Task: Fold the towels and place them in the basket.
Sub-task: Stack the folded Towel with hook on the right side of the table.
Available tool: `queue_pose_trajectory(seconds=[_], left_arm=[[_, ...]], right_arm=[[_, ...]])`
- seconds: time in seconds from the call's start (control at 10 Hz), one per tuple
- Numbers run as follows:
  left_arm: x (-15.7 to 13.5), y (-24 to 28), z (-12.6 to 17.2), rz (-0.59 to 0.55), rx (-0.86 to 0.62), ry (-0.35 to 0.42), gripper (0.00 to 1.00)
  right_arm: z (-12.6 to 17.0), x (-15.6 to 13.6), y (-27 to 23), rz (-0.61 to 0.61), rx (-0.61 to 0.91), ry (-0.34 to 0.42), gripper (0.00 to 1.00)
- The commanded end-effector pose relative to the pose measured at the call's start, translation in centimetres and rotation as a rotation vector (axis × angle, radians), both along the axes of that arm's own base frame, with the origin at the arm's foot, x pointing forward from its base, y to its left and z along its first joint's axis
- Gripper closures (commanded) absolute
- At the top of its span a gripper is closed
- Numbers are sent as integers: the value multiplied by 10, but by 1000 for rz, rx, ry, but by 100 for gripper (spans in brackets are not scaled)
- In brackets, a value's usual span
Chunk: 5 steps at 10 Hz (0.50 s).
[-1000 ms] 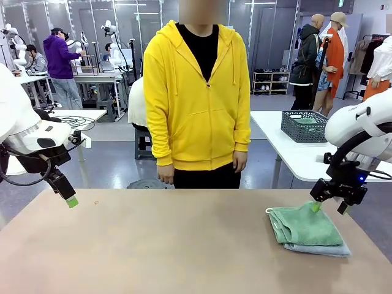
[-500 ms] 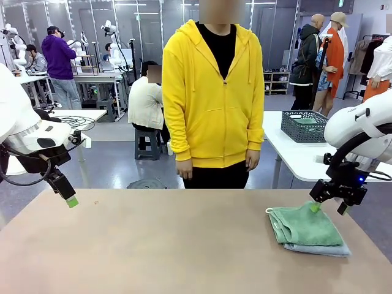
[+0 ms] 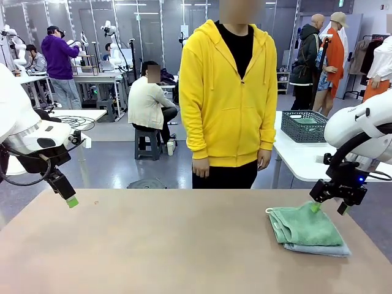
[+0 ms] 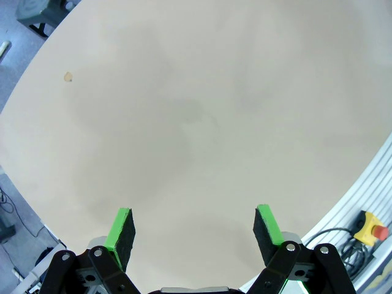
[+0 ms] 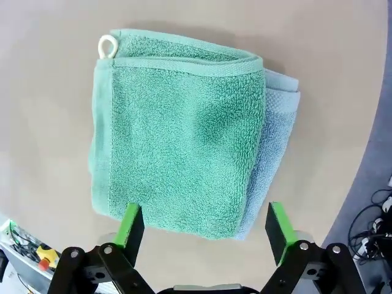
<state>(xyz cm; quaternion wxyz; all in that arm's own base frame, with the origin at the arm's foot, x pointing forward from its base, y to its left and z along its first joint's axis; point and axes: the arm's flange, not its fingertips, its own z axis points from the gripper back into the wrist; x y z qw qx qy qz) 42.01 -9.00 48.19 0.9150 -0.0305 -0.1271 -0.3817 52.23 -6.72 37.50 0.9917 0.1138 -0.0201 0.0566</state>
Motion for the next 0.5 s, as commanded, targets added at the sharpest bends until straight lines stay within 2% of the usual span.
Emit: queue_pose_trajectory(seconds=[0.0, 0.4], left_arm=[[3, -1, 2, 12, 16, 2, 2], [3, -1, 2, 12, 16, 2, 2]], right_arm=[[2, 0, -1, 6, 3, 4, 0], [2, 0, -1, 6, 3, 4, 0]])
